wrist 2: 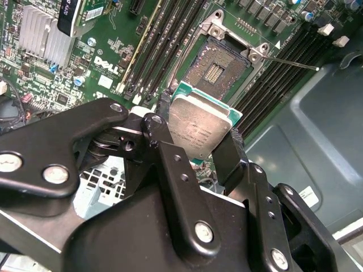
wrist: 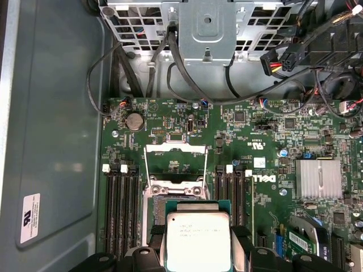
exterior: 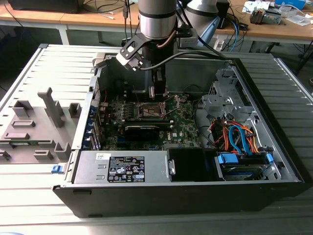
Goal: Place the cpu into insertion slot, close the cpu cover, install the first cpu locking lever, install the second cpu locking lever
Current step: 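Place the cpu into insertion slot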
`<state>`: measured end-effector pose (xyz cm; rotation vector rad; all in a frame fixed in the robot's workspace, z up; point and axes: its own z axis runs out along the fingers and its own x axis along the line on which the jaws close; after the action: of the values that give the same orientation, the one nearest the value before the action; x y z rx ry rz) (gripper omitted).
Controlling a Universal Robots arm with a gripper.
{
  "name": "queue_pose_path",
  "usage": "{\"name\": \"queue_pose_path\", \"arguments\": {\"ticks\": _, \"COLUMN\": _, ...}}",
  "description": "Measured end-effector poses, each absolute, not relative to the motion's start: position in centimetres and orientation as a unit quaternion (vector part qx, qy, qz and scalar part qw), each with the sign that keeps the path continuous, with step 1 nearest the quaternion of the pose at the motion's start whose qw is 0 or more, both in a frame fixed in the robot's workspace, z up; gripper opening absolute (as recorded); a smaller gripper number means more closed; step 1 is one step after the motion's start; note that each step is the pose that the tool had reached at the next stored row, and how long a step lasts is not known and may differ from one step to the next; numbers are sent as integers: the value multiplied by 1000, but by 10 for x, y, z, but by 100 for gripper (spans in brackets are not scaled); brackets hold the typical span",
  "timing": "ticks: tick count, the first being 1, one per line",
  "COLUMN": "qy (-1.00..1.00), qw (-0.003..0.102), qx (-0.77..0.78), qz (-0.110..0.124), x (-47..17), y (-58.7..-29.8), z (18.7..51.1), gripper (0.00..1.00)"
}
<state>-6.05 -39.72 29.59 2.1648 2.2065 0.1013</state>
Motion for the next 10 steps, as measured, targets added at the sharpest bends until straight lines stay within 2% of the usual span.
{"name": "queue_pose_path", "arguments": {"ticks": 10, "qy": 713, "qw": 24, "qx": 700, "qz": 33, "x": -61, "y": -397, "z": 293, "gripper": 55}}
